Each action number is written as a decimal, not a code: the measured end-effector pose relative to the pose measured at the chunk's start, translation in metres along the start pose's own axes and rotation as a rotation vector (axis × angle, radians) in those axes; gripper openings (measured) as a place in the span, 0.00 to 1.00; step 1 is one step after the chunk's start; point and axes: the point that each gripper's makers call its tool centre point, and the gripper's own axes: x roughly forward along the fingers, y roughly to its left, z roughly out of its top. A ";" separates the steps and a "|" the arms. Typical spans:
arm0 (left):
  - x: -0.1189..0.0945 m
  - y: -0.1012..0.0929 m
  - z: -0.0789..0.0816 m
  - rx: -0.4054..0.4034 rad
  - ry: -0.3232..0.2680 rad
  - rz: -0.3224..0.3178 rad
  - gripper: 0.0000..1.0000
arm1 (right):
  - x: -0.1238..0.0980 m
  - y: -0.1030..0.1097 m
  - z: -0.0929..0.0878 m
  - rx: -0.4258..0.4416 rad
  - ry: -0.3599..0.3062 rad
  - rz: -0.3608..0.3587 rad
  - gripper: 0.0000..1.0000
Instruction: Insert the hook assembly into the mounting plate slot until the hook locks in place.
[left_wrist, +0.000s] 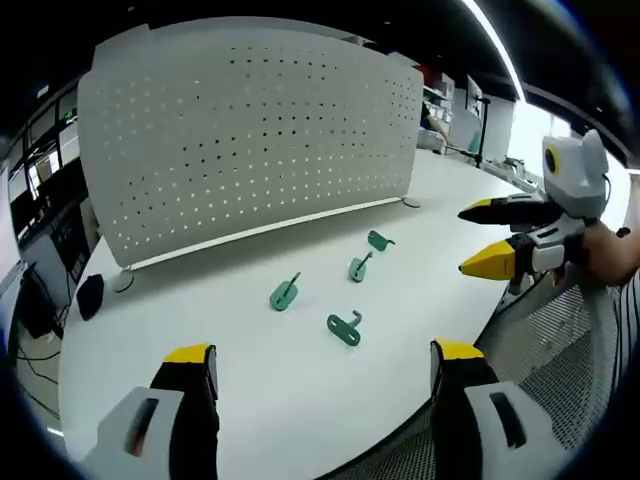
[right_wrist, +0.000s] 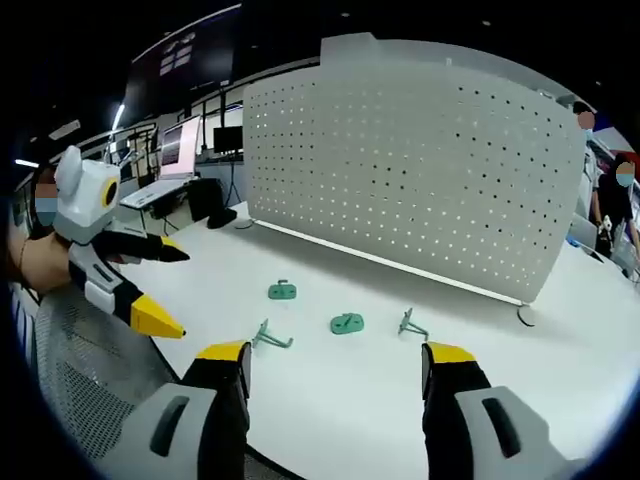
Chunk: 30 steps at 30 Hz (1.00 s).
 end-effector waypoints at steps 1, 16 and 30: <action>0.000 -0.001 0.000 0.002 0.002 -0.001 0.90 | 0.000 0.001 0.000 0.001 0.002 0.003 0.66; -0.001 -0.002 0.001 0.017 -0.005 -0.007 0.89 | 0.000 0.002 -0.002 -0.008 0.009 0.007 0.66; 0.001 -0.004 -0.001 0.032 0.008 -0.016 0.87 | 0.001 0.001 -0.002 -0.007 0.011 0.004 0.66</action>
